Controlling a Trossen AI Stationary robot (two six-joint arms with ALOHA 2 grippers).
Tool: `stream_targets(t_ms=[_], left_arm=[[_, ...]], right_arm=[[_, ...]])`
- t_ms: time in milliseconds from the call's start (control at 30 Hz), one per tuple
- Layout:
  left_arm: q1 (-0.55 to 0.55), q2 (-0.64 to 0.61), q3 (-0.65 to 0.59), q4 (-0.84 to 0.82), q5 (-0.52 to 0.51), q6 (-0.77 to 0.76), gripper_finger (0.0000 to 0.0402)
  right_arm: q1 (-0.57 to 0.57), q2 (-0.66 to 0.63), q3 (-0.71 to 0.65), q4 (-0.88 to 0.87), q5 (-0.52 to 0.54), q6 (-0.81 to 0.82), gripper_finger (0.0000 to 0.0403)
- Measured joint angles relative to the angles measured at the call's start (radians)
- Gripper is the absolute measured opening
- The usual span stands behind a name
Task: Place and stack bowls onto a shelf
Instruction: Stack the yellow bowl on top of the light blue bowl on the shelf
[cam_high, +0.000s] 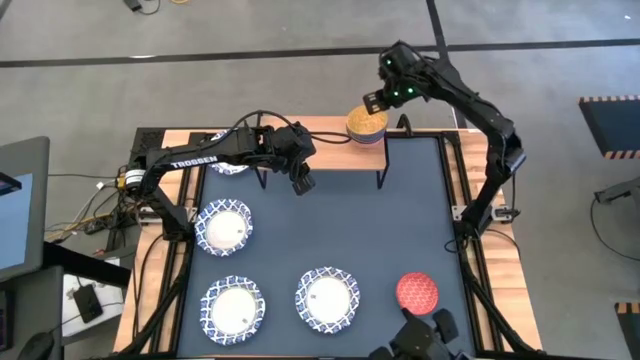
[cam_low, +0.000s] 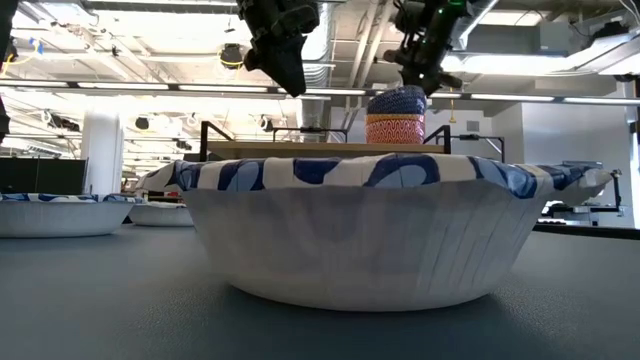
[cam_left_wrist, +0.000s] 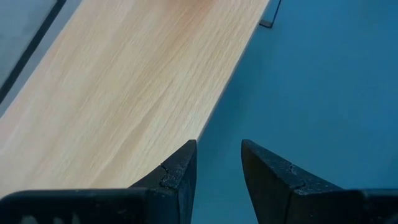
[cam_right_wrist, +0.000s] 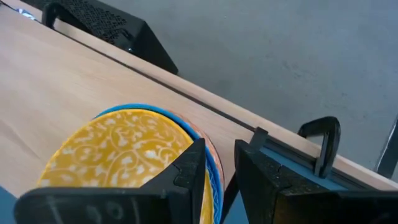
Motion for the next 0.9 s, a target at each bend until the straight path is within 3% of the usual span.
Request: stream_targets(t_ms=[267, 600, 733, 900], left_arm=[[0.01, 0.0, 0.0, 0.0, -0.006, 0.01, 0.0112], [0.02, 0.0, 0.0, 0.002, -0.011, 0.002, 0.0112], [0.023, 0.0, 0.0, 0.007, -0.036, 0.004, 0.0112], [0.023, 0.0, 0.0, -0.018, -0.05, -0.007, 0.0112]], right_arm=[[0.007, -0.012, -0.021, 0.048, 0.001, -0.017, 0.0112], [0.08, -0.154, -0.024, -0.011, 0.028, -0.073, 0.0112], [0.115, -0.204, -0.155, 0.058, 0.028, -0.079, 0.0112], [0.136, -0.343, -0.418, 0.325, 0.028, -0.076, 0.0112]])
